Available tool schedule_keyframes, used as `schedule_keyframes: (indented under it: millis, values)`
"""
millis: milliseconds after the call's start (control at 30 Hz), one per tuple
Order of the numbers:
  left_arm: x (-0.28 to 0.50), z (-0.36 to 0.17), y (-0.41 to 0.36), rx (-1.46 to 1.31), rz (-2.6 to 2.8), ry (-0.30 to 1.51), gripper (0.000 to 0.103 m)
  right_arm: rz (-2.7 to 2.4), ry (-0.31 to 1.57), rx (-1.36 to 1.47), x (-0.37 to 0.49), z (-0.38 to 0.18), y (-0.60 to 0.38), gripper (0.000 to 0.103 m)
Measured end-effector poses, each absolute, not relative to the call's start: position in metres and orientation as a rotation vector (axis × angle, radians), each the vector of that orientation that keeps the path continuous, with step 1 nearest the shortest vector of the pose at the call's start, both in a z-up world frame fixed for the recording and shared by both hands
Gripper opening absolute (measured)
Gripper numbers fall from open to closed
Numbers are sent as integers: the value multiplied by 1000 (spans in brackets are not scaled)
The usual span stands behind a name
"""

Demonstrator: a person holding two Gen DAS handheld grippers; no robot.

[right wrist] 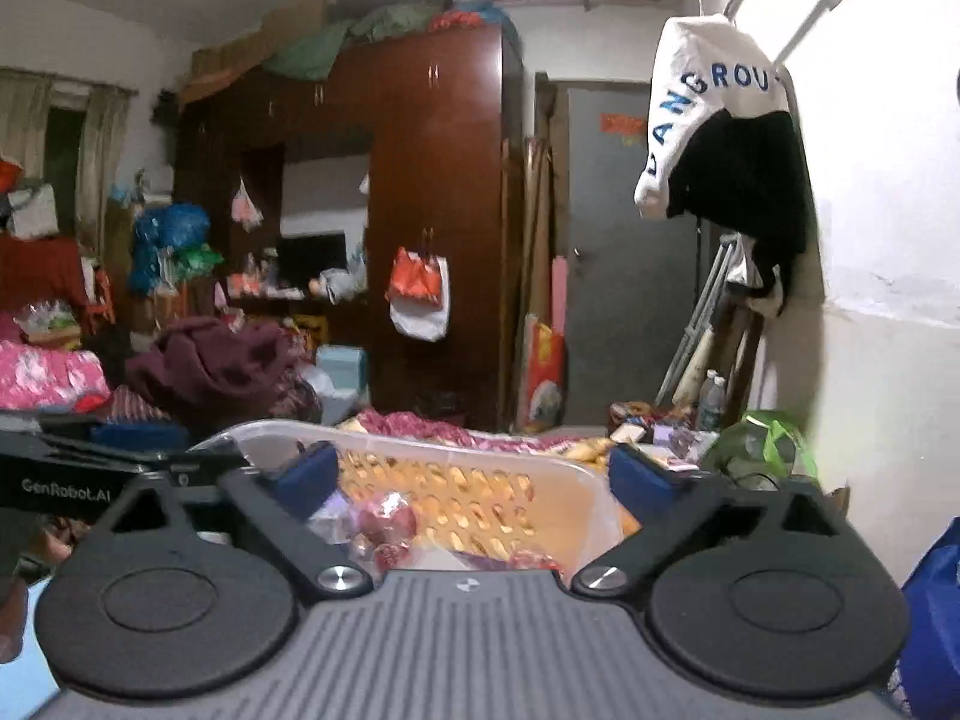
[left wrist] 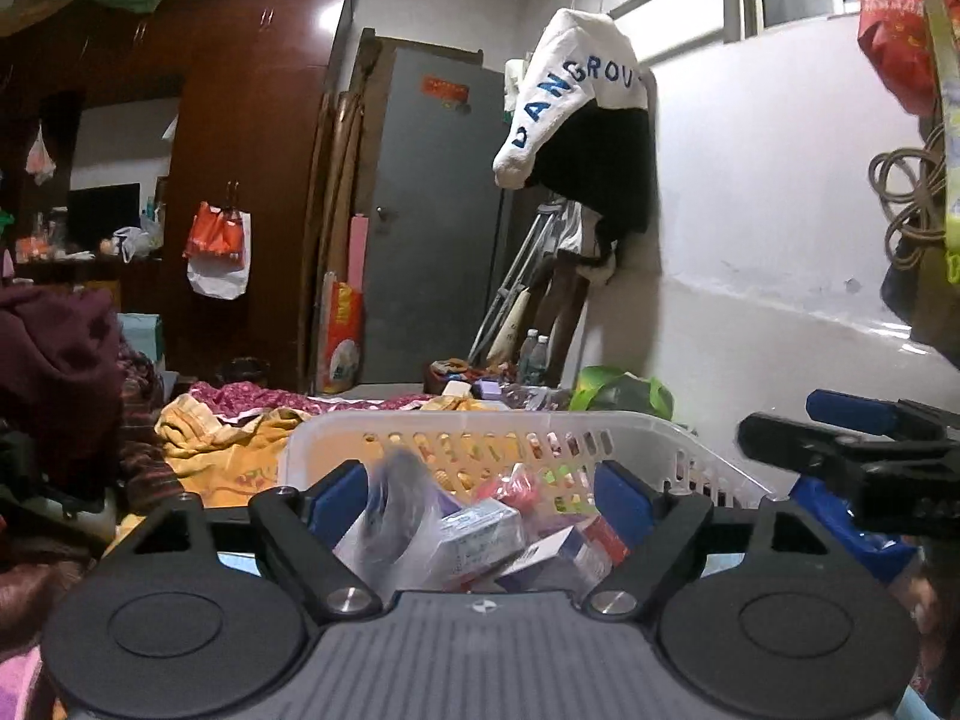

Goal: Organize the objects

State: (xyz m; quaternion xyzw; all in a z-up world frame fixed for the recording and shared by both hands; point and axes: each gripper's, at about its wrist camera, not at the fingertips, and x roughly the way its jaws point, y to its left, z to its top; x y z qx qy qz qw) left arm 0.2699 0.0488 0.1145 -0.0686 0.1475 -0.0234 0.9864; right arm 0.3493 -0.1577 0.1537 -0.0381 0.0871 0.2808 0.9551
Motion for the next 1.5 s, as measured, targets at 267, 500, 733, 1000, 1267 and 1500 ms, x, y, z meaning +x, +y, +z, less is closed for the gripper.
schedule_keyframes:
  millis: [267,500,733,1000,1267,1500]
  values:
    - [234,108,56,-98,-50,244,97,552,285,-37,344,156,-183,103]
    - [225,103,48,-38,1,278,100,387,329,-161,332,140,-170,103]
    - [220,106,49,-38,-6,299,100,450,342,-130,325,138,-174,103]
    - [221,101,39,-13,-5,319,100,458,346,-106,326,138,-180,103]
    - [218,99,32,3,-1,322,100,477,339,-72,325,138,-189,103]
    - [216,99,27,5,7,319,100,483,341,-74,325,137,-190,103]
